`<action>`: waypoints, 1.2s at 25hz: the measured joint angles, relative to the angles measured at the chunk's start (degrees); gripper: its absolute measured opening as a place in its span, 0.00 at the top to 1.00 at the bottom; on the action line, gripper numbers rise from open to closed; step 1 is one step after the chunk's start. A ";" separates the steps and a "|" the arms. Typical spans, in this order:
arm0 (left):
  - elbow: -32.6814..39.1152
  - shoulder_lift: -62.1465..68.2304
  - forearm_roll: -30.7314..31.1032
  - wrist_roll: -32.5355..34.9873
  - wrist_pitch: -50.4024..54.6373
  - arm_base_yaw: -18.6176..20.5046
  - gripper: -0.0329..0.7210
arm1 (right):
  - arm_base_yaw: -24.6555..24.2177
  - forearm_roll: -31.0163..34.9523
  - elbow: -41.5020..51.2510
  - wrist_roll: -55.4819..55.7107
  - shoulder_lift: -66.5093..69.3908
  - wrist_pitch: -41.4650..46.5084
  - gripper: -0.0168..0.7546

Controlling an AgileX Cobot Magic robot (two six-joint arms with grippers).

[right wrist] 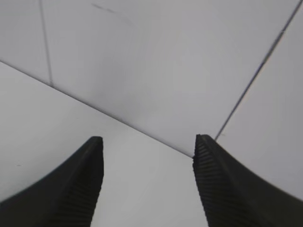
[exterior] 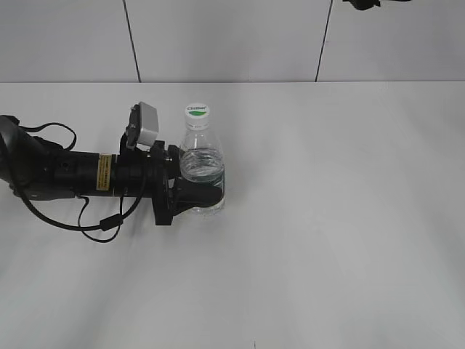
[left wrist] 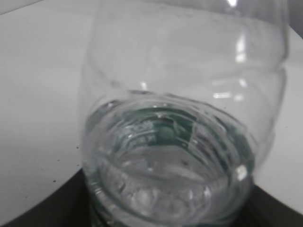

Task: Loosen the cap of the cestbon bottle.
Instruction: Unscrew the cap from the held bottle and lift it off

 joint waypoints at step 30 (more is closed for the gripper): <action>0.00 0.00 0.31 0.00 -0.25 0.00 0.41 | -0.40 86.68 -28.30 -95.40 10.46 80.26 0.38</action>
